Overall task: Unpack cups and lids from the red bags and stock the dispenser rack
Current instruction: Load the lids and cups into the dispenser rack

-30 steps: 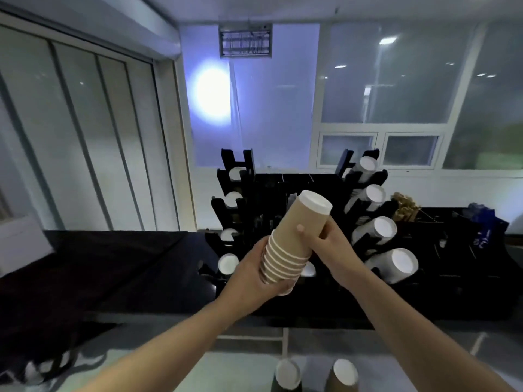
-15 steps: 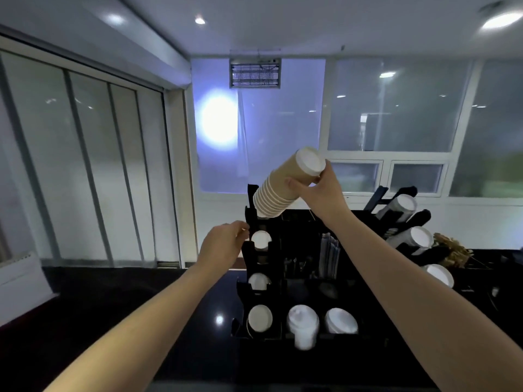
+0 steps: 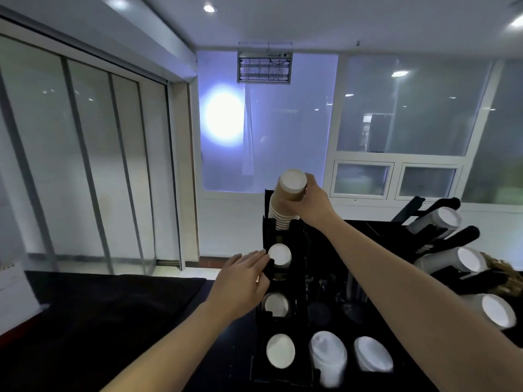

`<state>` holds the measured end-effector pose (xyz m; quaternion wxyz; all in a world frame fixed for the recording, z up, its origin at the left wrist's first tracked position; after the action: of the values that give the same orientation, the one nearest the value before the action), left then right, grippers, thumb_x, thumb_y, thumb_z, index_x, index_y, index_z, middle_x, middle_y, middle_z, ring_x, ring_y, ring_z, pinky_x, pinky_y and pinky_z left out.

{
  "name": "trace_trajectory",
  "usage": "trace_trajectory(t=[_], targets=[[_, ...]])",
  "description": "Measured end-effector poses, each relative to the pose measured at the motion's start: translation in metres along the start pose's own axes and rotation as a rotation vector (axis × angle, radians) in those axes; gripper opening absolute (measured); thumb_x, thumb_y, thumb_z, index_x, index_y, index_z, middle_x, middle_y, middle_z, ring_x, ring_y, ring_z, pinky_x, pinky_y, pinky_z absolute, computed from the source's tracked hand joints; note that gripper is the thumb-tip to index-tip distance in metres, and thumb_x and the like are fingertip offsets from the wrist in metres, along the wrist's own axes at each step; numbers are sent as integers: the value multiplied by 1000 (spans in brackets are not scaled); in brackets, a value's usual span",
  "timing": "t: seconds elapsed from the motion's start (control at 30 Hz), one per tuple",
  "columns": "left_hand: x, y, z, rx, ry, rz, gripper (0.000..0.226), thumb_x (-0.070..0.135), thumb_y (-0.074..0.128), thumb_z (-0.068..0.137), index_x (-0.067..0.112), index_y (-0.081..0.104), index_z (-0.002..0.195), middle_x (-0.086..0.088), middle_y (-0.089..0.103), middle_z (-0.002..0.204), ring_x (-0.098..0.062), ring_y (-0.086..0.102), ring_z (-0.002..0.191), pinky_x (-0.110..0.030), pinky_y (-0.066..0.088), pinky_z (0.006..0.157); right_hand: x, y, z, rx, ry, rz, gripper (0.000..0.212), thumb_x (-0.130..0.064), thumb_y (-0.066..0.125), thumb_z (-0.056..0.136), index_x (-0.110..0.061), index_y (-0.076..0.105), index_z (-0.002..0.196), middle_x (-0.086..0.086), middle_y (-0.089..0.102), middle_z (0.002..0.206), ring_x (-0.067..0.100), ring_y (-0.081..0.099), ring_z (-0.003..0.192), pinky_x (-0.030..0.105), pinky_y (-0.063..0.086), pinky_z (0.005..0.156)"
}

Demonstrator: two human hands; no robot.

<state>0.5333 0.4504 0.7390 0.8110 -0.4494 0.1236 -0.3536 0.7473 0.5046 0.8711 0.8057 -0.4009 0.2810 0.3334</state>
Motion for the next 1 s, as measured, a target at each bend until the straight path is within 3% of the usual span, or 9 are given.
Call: trace_trajectory(t=[0.17, 0.37, 0.5, 0.6, 0.7, 0.77, 0.9, 1.0], targets=[[0, 2, -2, 82, 32, -83, 55, 30, 35, 93, 15, 59, 141, 1, 54, 148, -12, 50, 136, -29, 31, 117, 37, 31, 10, -116, 61, -248, 83, -36, 87, 69, -21, 43, 138, 3, 65, 122, 26, 59, 114, 32, 45, 83], [4, 3, -4, 141, 24, -126, 49, 18, 48, 90, 10, 63, 136, -4, 59, 143, -19, 57, 129, -27, 34, 110, 49, 33, 12, -105, 108, -314, 84, -43, 86, 67, -24, 41, 135, 3, 65, 121, 28, 59, 111, 41, 51, 87], [9, -2, -4, 56, -5, -76, 49, 20, 47, 97, 17, 53, 146, 1, 49, 153, -17, 47, 139, -26, 27, 114, 49, 31, 4, -172, 161, -302, 86, -41, 88, 70, -19, 43, 140, 4, 63, 129, 27, 58, 120, 33, 46, 89], [17, -11, -3, 31, -8, 1, 46, 28, 42, 101, 21, 53, 145, 4, 49, 152, -17, 38, 145, -34, 25, 118, 45, 16, -13, -97, 182, -232, 81, -37, 82, 80, -17, 42, 147, 8, 58, 137, 29, 57, 122, 34, 46, 93], [51, -24, -6, 110, 35, -31, 39, 31, 40, 97, 17, 72, 115, 1, 68, 117, -20, 60, 113, -36, 48, 98, 35, -12, -44, 71, 120, -223, 44, -30, 73, 90, -17, 61, 130, 4, 64, 120, 21, 64, 105, 29, 46, 87], [82, -25, -7, 130, 73, -76, 37, 32, 38, 95, 14, 70, 93, -1, 65, 90, -22, 61, 87, -38, 51, 78, 30, -34, -72, 109, 84, -249, 15, -18, 67, 92, -20, 70, 107, -1, 65, 106, 16, 63, 94, 23, 44, 84], [156, -12, -4, 99, 156, -146, 37, 31, 37, 97, 11, 57, 72, -4, 56, 69, -25, 55, 63, -42, 48, 61, 34, -85, -145, 72, 107, -266, 17, -11, 69, 90, -27, 66, 88, -11, 65, 85, -2, 56, 74, 6, 39, 70], [212, 12, -10, -5, 182, -235, 39, 31, 40, 101, 16, 51, 67, -3, 57, 67, -26, 56, 60, -41, 47, 60, 55, -129, -209, 32, 166, -306, 16, -15, 72, 90, -28, 62, 91, -8, 64, 79, -1, 54, 68, 6, 40, 63]])
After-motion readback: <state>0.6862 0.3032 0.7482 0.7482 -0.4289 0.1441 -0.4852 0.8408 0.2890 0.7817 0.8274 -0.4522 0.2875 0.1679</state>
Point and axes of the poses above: each hand's wrist, its own z-axis towards the middle knuckle, its own y-axis out of the palm, x = y × z, the point moved 3 cm from there along z, towards the middle knuckle
